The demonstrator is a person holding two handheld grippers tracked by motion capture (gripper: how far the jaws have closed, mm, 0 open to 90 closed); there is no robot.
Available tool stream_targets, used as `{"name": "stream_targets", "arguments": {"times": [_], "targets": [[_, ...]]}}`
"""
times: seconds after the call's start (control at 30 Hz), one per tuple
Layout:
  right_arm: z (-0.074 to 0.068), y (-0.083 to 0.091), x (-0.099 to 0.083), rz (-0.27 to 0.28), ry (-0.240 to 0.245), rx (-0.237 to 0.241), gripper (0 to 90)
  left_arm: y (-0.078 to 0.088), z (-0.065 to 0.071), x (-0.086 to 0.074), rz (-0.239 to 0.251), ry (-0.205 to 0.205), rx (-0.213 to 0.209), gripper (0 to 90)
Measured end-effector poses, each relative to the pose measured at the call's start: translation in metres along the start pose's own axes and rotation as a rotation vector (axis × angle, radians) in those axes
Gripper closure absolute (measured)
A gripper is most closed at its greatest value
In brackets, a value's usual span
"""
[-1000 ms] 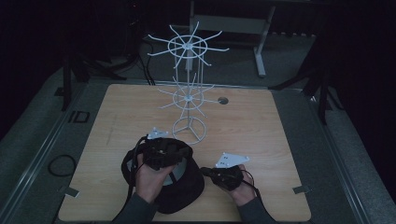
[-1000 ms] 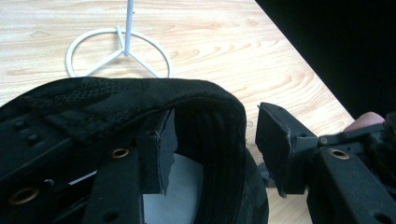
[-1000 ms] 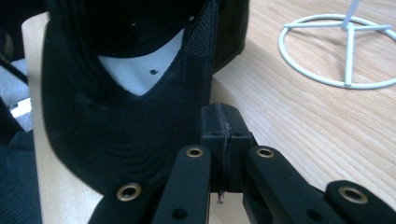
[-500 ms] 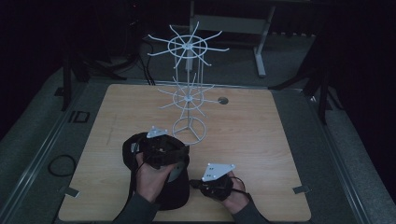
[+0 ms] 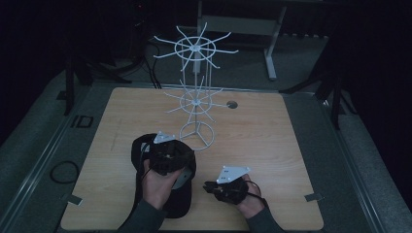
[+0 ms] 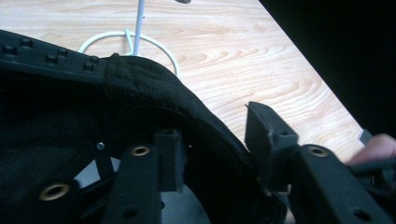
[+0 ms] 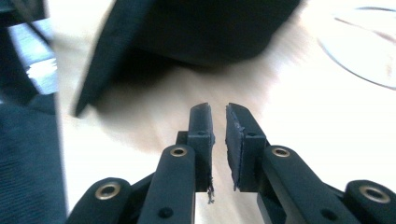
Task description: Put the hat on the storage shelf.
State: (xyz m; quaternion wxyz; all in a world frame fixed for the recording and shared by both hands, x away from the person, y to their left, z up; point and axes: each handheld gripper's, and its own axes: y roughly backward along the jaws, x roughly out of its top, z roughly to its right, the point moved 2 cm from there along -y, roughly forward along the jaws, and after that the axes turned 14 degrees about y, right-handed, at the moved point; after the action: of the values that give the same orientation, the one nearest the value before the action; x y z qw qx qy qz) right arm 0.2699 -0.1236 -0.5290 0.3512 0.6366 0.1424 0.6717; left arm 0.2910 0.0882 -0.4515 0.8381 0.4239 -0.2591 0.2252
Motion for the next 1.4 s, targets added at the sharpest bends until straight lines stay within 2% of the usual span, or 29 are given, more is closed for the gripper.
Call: {"name": "stream_targets", "arguments": {"times": [0.1,0.27,0.47,0.57,0.7,0.87,0.9,1.03,1.07,1.1,1.27,1.4], "targets": [[0.011,0.006,-0.009,-0.010,-0.042,-0.042,78.1,0.003,0.003,-0.001,-0.004,-0.029,0.006,66.7],[0.026,0.017,-0.022,-0.006,-0.099,-0.100,77.3,0.009,0.011,-0.001,-0.024,-0.114,0.012,75.7],[0.037,0.027,-0.033,-0.009,-0.144,-0.151,77.1,0.019,0.020,0.000,-0.048,-0.225,-0.039,81.3],[0.041,0.029,-0.037,-0.016,-0.161,-0.170,76.4,0.024,0.025,0.002,-0.052,-0.261,-0.074,82.8],[0.046,0.031,-0.044,-0.024,-0.183,-0.201,75.6,0.028,0.029,0.007,-0.061,-0.285,-0.127,84.8],[0.052,0.032,-0.050,-0.036,-0.212,-0.237,75.3,0.031,0.033,0.012,-0.070,-0.313,-0.168,85.3],[0.053,0.033,-0.052,-0.034,-0.219,-0.243,75.3,0.032,0.035,0.014,-0.074,-0.324,-0.194,85.3],[0.059,0.036,-0.060,-0.046,-0.244,-0.283,74.8,0.034,0.039,0.017,-0.086,-0.349,-0.239,85.4],[0.059,0.036,-0.060,-0.046,-0.244,-0.283,74.8,0.034,0.039,0.017,-0.086,-0.349,-0.239,85.4],[0.060,0.036,-0.062,-0.045,-0.247,-0.290,74.5,0.034,0.040,0.019,-0.090,-0.362,-0.270,85.4],[0.066,0.036,-0.071,-0.054,-0.281,-0.335,71.6,0.032,0.044,0.021,-0.108,-0.389,-0.308,85.4],[0.070,0.037,-0.076,-0.057,-0.306,-0.364,67.9,0.030,0.047,0.022,-0.120,-0.404,-0.361,85.3]]}}
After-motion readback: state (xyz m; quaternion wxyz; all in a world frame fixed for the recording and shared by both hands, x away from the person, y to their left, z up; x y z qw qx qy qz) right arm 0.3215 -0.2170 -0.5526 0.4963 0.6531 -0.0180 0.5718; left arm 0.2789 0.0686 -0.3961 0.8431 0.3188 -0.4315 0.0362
